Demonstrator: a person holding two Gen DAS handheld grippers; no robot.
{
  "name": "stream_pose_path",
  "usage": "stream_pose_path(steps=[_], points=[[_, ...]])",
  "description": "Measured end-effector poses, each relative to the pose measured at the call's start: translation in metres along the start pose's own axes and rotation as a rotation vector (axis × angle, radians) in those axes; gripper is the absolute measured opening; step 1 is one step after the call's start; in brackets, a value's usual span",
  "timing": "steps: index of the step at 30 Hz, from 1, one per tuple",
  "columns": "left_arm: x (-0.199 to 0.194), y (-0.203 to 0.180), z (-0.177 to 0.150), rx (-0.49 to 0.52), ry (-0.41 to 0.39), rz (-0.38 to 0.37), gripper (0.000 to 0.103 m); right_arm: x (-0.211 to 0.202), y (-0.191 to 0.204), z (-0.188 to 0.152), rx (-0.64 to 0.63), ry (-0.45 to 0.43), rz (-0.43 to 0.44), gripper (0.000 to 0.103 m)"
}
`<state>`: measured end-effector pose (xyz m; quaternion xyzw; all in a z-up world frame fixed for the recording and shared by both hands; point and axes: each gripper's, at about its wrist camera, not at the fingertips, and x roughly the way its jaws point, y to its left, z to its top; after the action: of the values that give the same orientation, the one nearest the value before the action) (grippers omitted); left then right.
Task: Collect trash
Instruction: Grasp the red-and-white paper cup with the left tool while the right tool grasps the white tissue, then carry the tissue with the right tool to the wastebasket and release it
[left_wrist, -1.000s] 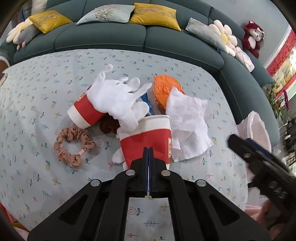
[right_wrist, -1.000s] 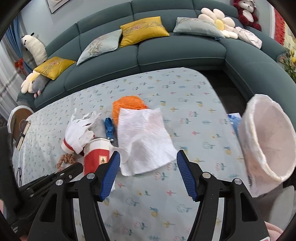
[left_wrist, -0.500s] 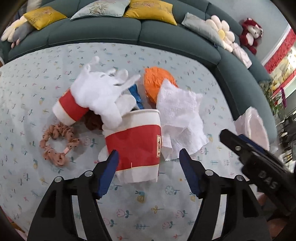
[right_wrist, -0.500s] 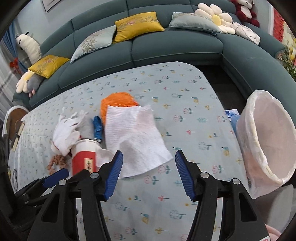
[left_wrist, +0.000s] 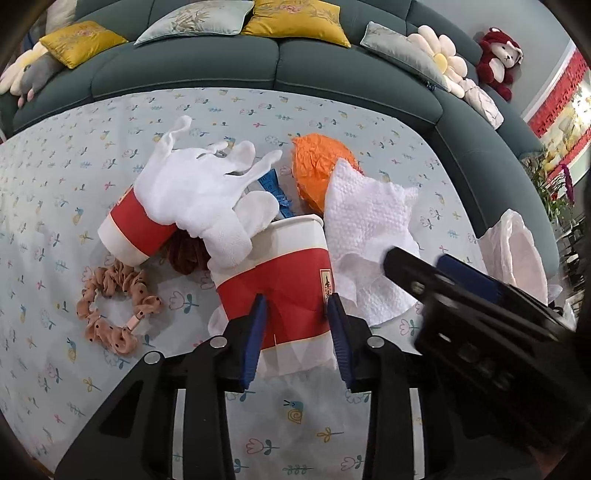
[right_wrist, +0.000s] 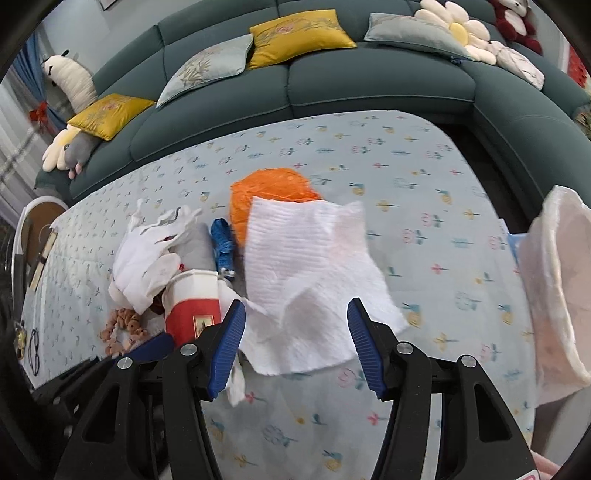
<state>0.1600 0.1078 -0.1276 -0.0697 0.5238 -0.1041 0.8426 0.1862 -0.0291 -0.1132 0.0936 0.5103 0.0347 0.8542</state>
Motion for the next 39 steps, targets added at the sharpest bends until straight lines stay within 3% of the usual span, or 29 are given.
stream_pose_path(steps=[3,6,8,14,16,23,26,39], points=[[-0.003,0.006,-0.002,-0.025,0.002,-0.020,0.035,0.013,0.003,0.004,0.010,0.023,0.019,0.044],[-0.004,0.012,-0.003,-0.050,-0.003,-0.002,0.049,0.024,0.001,0.005,0.026,0.049,0.037,0.029],[-0.002,0.013,-0.004,-0.043,0.000,0.001,0.053,0.028,-0.002,0.004,0.033,0.072,0.055,0.003],[0.002,0.007,-0.007,-0.032,0.000,0.002,0.078,-0.001,-0.018,-0.007,0.039,0.012,0.057,0.002],[0.004,0.003,-0.005,-0.036,-0.005,0.014,0.090,-0.016,-0.028,-0.010,0.052,-0.020,0.045,0.002],[0.030,-0.002,0.001,-0.063,0.047,0.017,0.089,-0.044,-0.055,-0.016,0.097,-0.054,0.019,0.002],[0.033,-0.007,0.002,-0.047,0.050,0.025,0.066,-0.050,-0.061,-0.020,0.106,-0.054,0.015,0.002],[-0.014,-0.040,-0.001,0.006,-0.029,0.009,0.066,-0.092,-0.063,-0.023,0.088,-0.119,0.033,0.002]])
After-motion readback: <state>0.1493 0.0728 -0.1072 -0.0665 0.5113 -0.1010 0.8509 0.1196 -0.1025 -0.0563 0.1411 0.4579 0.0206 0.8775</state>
